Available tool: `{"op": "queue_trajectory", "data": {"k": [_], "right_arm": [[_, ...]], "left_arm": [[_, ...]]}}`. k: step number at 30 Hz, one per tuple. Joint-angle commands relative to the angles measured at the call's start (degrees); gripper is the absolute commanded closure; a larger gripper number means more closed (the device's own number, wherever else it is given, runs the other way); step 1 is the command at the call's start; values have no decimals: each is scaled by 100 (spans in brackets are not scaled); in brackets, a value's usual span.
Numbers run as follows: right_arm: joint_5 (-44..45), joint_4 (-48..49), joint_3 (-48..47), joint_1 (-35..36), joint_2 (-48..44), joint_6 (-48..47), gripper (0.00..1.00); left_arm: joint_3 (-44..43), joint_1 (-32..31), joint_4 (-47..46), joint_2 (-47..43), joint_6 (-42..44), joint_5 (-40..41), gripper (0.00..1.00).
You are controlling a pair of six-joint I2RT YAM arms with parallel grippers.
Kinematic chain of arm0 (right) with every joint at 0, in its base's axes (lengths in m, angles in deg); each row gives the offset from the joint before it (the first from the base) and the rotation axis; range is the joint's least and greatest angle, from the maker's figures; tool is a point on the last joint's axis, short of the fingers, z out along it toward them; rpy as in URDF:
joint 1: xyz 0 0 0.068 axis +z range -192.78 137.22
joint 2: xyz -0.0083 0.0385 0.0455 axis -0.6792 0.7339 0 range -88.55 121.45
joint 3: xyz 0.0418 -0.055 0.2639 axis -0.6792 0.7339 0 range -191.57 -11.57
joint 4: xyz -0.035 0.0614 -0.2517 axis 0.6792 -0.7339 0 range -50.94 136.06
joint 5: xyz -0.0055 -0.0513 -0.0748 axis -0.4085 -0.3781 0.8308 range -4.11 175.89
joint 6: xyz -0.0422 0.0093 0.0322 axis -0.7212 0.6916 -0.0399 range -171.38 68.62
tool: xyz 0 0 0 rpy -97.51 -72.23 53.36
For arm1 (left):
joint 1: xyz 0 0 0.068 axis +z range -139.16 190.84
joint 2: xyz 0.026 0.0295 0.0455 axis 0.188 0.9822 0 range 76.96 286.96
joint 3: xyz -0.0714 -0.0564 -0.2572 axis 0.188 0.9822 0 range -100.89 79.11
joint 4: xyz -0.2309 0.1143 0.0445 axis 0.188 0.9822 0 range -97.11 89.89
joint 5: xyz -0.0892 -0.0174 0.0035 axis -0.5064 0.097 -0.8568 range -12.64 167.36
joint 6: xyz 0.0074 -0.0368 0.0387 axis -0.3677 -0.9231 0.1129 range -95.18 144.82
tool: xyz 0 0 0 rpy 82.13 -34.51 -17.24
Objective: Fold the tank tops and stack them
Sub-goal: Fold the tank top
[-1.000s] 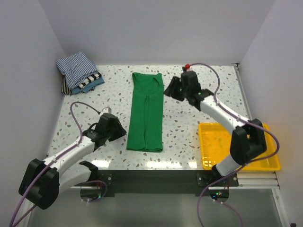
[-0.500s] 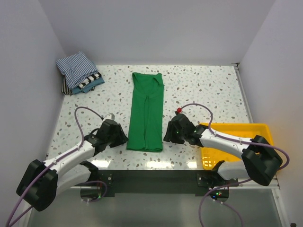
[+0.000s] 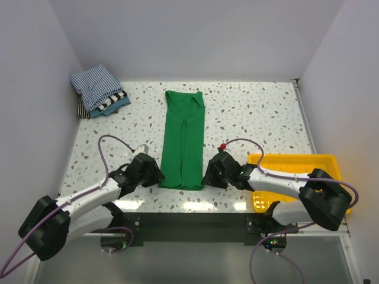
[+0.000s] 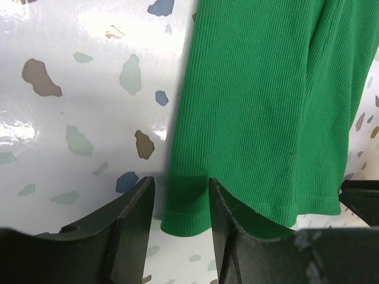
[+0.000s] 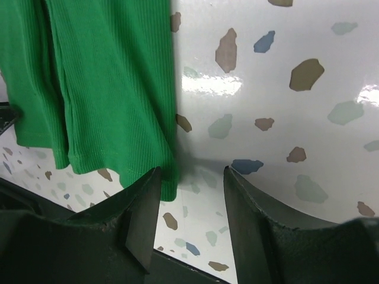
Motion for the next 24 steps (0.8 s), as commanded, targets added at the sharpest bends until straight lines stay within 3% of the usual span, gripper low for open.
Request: {"op": "queue_trajectory", "data": {"k": [1, 10, 18, 19, 24], "right_arm": [[-41, 343, 107, 98, 111, 317, 50], [-164, 835, 336, 247, 313, 651, 50], [-155, 836, 345, 414, 603, 643, 58], [-129, 827, 371, 423, 639, 634, 60], [55, 590, 389, 441, 718, 494, 95]], "left_arm": [[247, -170, 555, 113, -221, 103, 53], [221, -521, 599, 333, -362, 121, 64], [247, -627, 582, 412, -353, 15, 87], [256, -636, 573, 421, -353, -11, 89], [247, -925, 652, 333, -494, -160, 100]]}}
